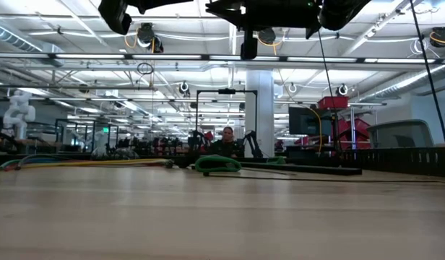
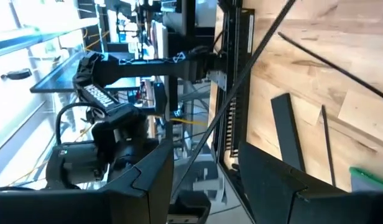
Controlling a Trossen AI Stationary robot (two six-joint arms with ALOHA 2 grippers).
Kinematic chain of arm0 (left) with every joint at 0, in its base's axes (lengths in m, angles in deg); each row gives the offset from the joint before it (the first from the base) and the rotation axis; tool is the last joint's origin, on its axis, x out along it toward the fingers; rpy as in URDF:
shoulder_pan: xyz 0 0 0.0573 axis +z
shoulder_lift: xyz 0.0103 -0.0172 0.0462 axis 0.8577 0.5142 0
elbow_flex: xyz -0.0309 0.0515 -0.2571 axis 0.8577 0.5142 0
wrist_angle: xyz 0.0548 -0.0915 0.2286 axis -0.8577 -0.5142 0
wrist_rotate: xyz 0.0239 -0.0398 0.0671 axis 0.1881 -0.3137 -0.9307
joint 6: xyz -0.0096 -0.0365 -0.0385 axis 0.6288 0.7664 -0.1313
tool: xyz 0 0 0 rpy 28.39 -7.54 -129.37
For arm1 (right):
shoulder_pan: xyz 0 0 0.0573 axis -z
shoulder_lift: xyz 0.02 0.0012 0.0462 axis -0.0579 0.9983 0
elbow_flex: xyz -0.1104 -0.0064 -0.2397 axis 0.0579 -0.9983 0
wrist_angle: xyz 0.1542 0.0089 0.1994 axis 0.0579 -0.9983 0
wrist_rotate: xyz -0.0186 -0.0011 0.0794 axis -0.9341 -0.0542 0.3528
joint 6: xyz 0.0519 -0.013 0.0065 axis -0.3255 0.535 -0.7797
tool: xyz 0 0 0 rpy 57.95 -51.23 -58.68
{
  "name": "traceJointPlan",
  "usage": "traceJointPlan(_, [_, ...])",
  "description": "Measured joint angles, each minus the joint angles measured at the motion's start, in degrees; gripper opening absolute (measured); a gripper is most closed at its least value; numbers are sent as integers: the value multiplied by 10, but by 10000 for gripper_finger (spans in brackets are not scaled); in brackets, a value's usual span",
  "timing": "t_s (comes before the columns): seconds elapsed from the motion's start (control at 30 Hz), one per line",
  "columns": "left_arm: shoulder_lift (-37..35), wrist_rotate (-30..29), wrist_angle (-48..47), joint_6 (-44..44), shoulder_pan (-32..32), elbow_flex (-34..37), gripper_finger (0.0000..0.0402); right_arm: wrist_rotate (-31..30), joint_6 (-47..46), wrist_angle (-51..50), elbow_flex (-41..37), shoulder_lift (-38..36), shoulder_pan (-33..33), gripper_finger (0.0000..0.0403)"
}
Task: Ziptie cables
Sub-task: Wrap the black zip tie on the cable
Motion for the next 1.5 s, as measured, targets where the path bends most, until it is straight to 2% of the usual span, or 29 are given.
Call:
traceJointPlan(0.23, [0, 50, 3, 0, 17, 0, 176, -26, -10, 16, 0, 0, -16, 0])
traceJointPlan(0.47, [5, 90, 51, 0, 20, 0, 176, -54, -5, 16, 0, 0, -25, 0])
traceJointPlan(0.63, [8, 126, 61, 69, 9, 0, 176, -73, 19, 16, 0, 0, -22, 0])
traceJointPlan(1.0, [9, 123, 59, 76, -7, 0, 174, -75, 30, 13, 0, 0, -21, 0])
traceJointPlan(1.07, [9, 118, 58, 95, -6, 0, 163, -75, 34, 14, 0, 0, -21, 0])
traceJointPlan(1.13, [9, 116, 58, 134, -6, 0, 135, -75, 39, 13, 0, 0, -20, 0])
traceJointPlan(1.27, [9, 116, 59, 193, -7, 0, 29, -74, 48, 13, 0, 0, -20, 0])
traceJointPlan(1.3, [9, 116, 62, 211, -6, 0, 16, -74, 52, 12, 0, 0, -20, 0])
traceJointPlan(1.4, [9, 116, 70, 254, -6, 0, 5, -73, 77, 12, 0, 0, -18, 0])
traceJointPlan(1.5, [9, 121, 92, 345, 0, 0, 3, -59, 123, 11, 0, 0, -10, 0])
